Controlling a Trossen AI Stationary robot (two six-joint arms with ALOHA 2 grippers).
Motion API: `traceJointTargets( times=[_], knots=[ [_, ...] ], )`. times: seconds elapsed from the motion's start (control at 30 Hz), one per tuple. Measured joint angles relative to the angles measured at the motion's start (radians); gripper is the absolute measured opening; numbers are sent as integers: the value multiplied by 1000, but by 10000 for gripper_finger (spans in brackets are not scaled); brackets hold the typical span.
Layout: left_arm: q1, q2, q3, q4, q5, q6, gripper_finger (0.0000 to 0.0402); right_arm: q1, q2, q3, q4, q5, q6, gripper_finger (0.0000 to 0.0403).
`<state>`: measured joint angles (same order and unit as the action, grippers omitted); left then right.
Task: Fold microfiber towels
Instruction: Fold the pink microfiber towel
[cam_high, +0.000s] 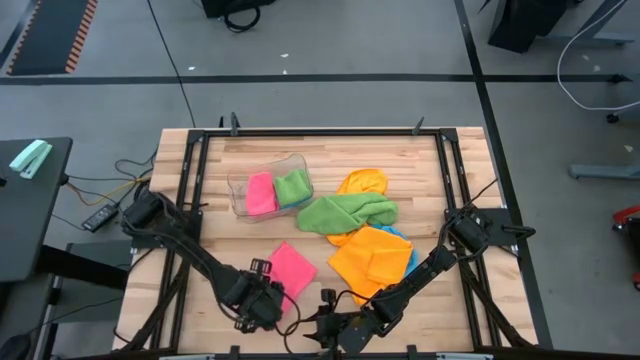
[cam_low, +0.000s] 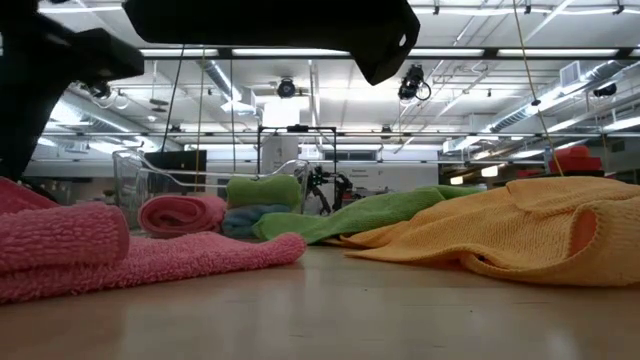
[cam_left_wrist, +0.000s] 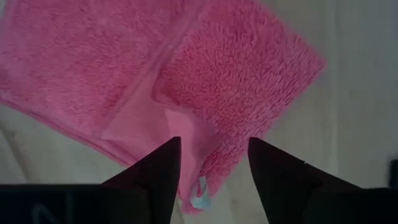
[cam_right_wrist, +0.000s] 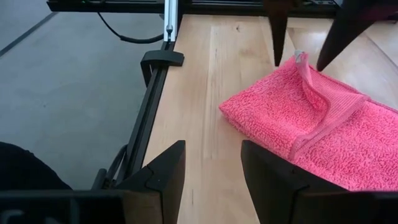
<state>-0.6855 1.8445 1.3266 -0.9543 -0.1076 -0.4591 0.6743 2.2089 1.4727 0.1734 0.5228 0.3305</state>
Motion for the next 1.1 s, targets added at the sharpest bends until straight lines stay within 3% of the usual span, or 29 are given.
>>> traceJointTargets(
  times=[0.27, 0.53, 0.83, 0.97, 1.1],
  knots=[
    [-6, 53, -1, -5, -69, 10, 163, 0, 0, 0, -1, 0, 2, 165],
    [-1, 54, -1, -63, -76, 10, 102, 0, 0, 0, 0, 0, 3, 165],
    [0, 54, -1, -113, -208, 11, 29, 0, 0, 0, 0, 0, 2, 165],
    [15, 63, -14, -92, -211, -22, 31, 0, 0, 0, 1, 0, 3, 165],
    [25, 87, -48, -94, -208, -65, 80, 3, 0, 0, 1, 0, 8, 165]
  ],
)
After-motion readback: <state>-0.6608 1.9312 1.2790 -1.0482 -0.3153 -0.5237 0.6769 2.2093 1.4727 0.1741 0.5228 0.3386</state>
